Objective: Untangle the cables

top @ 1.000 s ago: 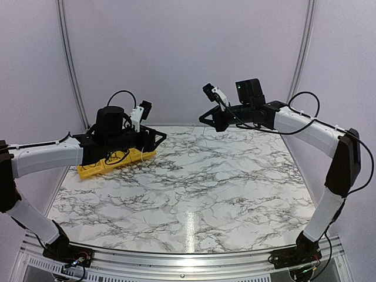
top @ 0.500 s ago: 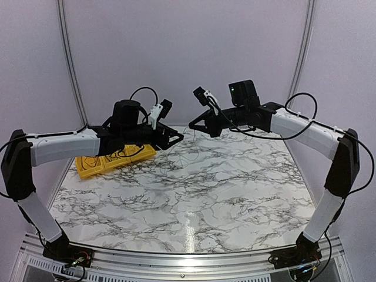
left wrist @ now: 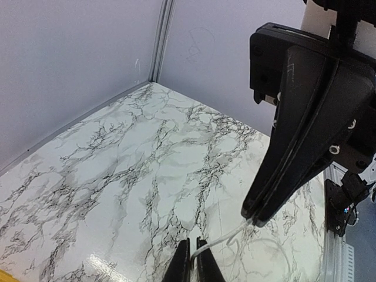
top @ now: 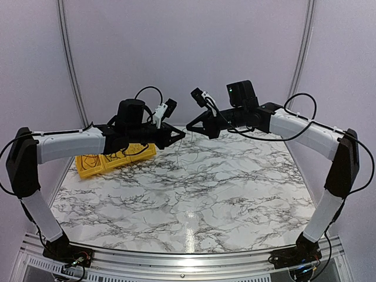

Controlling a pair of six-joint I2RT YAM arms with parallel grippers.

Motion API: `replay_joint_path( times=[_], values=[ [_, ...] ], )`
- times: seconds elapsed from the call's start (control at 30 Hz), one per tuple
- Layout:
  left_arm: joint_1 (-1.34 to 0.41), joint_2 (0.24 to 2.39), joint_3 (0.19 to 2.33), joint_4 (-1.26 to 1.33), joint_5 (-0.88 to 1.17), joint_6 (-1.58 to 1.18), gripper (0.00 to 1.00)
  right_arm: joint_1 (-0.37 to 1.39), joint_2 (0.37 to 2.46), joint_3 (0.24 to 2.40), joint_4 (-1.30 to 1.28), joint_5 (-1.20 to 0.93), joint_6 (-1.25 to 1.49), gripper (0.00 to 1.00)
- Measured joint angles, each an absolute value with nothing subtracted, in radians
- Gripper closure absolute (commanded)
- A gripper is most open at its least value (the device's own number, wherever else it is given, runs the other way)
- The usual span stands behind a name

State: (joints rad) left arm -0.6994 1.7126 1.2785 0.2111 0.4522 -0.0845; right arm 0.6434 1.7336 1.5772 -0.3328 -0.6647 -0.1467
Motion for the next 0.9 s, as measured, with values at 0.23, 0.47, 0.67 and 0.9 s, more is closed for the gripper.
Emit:
replay_joint_path(
  times=[0.23,0.47,0.67,0.9],
  values=[
    [-0.701,1.718,1.282,0.216,0.414,-0.079,1.00,0.640,1.733,1.577,-0.331,-0.656,-0.134,0.62],
    [-0.649,1.718,1.282,0.191,0.313,-0.068,1.00,0.587,1.702,1.554,-0.322,-0.623,-0.107,0.46],
    [-0.569,1.718,1.319,0.091,0.238,-0.040,1.00,0.538,1.634,1.467,-0.322,-0.593,-0.109,0.45],
    [-0.484,1.718,1.439,0.004,0.151,-0.025,1.00,0.539,1.579,1.378,-0.327,-0.566,-0.139,0.45]
  ],
)
